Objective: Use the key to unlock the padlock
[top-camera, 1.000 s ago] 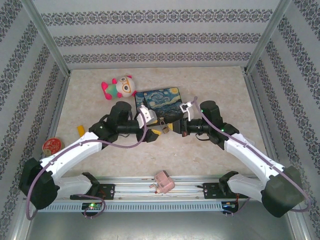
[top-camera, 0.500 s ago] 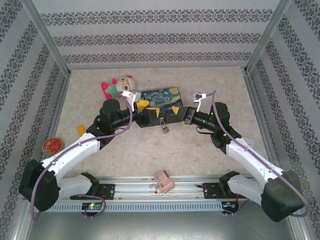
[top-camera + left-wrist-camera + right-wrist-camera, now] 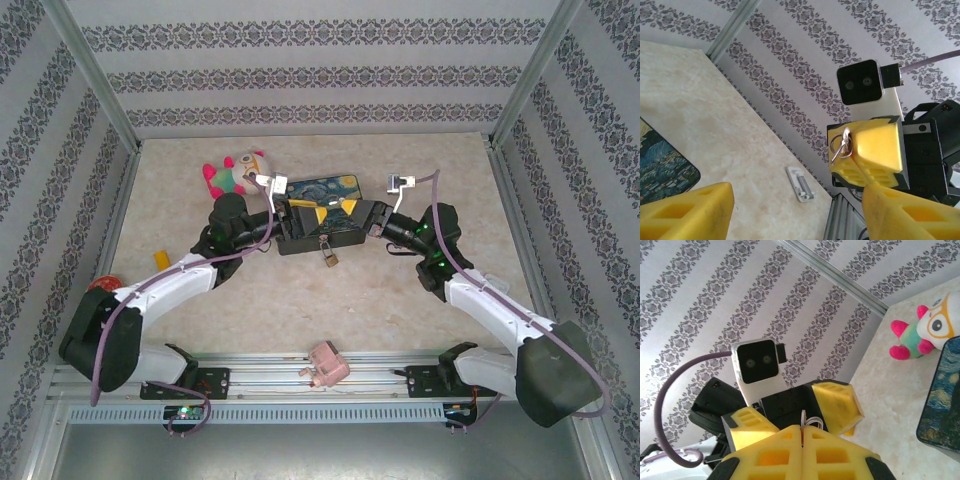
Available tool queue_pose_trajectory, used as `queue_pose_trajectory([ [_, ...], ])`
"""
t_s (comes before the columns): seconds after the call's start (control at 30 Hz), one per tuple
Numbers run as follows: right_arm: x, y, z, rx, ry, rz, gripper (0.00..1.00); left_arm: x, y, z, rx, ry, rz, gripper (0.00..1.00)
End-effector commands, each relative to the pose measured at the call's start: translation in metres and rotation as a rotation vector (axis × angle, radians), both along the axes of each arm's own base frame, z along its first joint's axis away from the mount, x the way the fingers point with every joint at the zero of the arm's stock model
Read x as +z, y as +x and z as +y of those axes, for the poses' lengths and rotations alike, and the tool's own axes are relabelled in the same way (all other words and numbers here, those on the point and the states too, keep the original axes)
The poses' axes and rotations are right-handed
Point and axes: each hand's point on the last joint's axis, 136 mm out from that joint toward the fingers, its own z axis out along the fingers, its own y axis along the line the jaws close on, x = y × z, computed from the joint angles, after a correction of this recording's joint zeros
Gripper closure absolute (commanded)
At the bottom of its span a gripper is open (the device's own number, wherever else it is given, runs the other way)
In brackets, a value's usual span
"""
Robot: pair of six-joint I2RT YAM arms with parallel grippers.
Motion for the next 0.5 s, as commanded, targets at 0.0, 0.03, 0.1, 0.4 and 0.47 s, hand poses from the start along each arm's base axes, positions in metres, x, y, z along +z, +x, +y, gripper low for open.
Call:
queue_pose_trajectory([
  [0.0, 0.021, -0.005, 0.004, 0.038, 0.061, -0.055, 1.0, 0.039, -0.003, -0.004, -0.062, -0.098, -0.099, 0.37],
  [0.03, 0.022, -0.006, 0.006, 0.043, 0.064, -0.058, 1.0, 0.041, -0.003, -0.006, -0.076, -0.105, -0.107, 0.39],
  [0.1, 0.023, -0.006, 0.008, 0.054, 0.067, -0.06, 1.0, 0.043, -0.004, -0.008, -0.1, -0.125, -0.12, 0.44],
  [0.4, 0.026, -0.005, 0.014, 0.075, 0.084, -0.062, 1.0, 0.055, -0.005, -0.014, -0.163, -0.202, -0.144, 0.67],
  [0.47, 0.026, -0.005, 0.014, 0.077, 0.085, -0.061, 1.0, 0.056, -0.006, -0.015, -0.167, -0.21, -0.145, 0.73],
])
